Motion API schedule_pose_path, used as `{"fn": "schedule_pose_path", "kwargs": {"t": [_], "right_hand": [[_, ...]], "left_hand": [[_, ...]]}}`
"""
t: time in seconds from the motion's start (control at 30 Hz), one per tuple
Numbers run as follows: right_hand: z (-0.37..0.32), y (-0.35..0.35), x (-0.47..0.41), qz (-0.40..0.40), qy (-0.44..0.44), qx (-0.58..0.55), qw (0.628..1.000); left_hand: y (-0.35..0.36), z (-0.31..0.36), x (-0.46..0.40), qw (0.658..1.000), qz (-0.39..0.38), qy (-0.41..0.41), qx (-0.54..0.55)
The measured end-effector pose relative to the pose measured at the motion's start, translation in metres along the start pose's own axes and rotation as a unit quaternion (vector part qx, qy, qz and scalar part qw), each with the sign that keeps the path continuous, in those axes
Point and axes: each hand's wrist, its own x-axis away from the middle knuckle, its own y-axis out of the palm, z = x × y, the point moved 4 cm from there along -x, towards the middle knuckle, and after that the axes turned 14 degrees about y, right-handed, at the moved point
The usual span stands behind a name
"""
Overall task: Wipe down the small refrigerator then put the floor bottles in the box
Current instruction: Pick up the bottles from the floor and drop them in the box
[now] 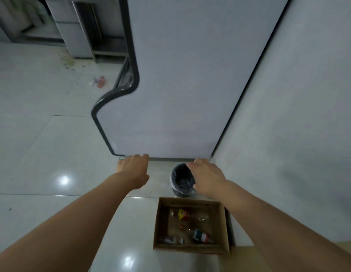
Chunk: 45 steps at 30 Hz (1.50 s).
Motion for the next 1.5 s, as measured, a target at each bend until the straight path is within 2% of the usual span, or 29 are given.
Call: {"fn": "schedule_pose_path", "kwargs": {"t": [0.33,0.6,0.83,1.13,1.5], "right_hand": [[-0.074,-0.114,0.032,0.067,-0.114,0.038,0.990],[-0.177,-0.174,0.039,0.105,-0.187,0.078,0.974],[-0.309,-0.200,0.025,0.120,-0.231,0.093,0.961],[-0.494,-0.238,0.002,0.147,-0.234,0.060,0.959],[-0.618,-0.293,-0.098,0.145,-0.192,0.071,0.968]], "left_hand": [[-0.087,-0.044,0.106,0.993,0.044,-0.111,-0.007],[-0.121,-0.115,0.176,0.978,0.089,-0.190,0.011],[-0.129,-0.231,0.231,0.965,0.104,-0.240,0.014],[-0.150,-0.412,0.281,0.967,0.106,-0.231,-0.014],[-0.183,-0.577,0.243,0.972,0.115,-0.207,0.000]]}}
